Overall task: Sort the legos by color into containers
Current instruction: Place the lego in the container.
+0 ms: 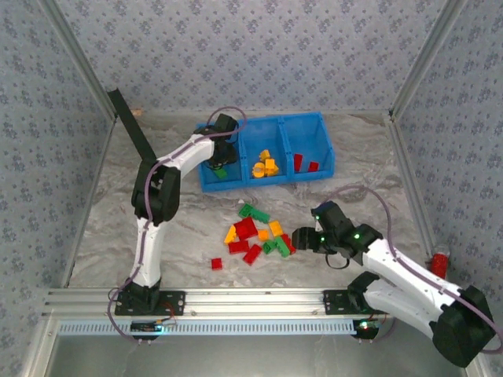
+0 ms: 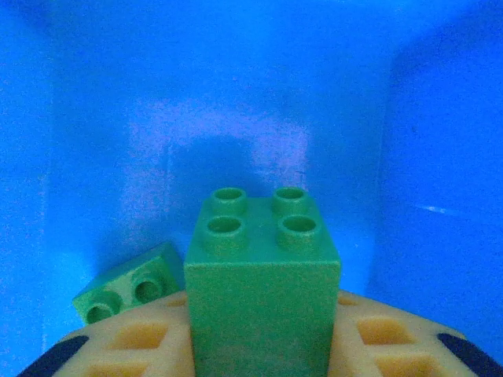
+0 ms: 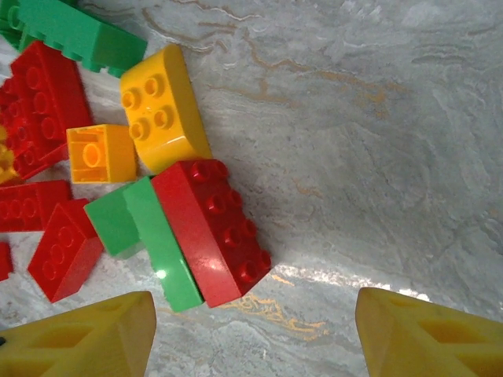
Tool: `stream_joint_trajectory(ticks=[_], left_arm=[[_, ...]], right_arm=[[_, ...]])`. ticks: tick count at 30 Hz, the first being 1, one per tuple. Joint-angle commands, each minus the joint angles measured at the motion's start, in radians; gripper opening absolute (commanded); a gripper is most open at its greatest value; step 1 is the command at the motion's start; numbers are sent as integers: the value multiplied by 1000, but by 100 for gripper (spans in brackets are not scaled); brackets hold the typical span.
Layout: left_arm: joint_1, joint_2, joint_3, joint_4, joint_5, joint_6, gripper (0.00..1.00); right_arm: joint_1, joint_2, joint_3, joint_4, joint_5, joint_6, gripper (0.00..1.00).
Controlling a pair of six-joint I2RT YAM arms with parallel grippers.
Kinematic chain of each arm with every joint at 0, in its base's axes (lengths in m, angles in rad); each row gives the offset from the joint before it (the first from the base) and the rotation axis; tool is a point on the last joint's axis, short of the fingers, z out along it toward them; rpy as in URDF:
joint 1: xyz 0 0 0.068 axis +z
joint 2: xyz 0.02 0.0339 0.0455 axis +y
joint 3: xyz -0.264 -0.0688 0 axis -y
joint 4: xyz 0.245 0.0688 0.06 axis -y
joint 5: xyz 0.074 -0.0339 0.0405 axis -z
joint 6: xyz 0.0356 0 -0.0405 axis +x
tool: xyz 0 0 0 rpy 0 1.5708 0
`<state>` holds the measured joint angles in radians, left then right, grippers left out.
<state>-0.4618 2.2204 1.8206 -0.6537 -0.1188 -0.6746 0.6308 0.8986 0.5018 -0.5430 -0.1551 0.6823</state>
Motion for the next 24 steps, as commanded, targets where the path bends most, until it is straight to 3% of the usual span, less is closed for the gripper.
stream_joint_trajectory(ticks=[1, 7, 24], left_arm=[[6, -1, 28, -15, 19, 8, 45], [6, -23, 17, -6, 33, 20, 59], [9, -129, 1, 13, 114, 50, 62]], right_arm=[[-6, 50, 18, 56, -8, -45, 69], [2, 144, 36, 101, -9, -92, 69], [66, 311, 58, 148, 26, -107, 67]])
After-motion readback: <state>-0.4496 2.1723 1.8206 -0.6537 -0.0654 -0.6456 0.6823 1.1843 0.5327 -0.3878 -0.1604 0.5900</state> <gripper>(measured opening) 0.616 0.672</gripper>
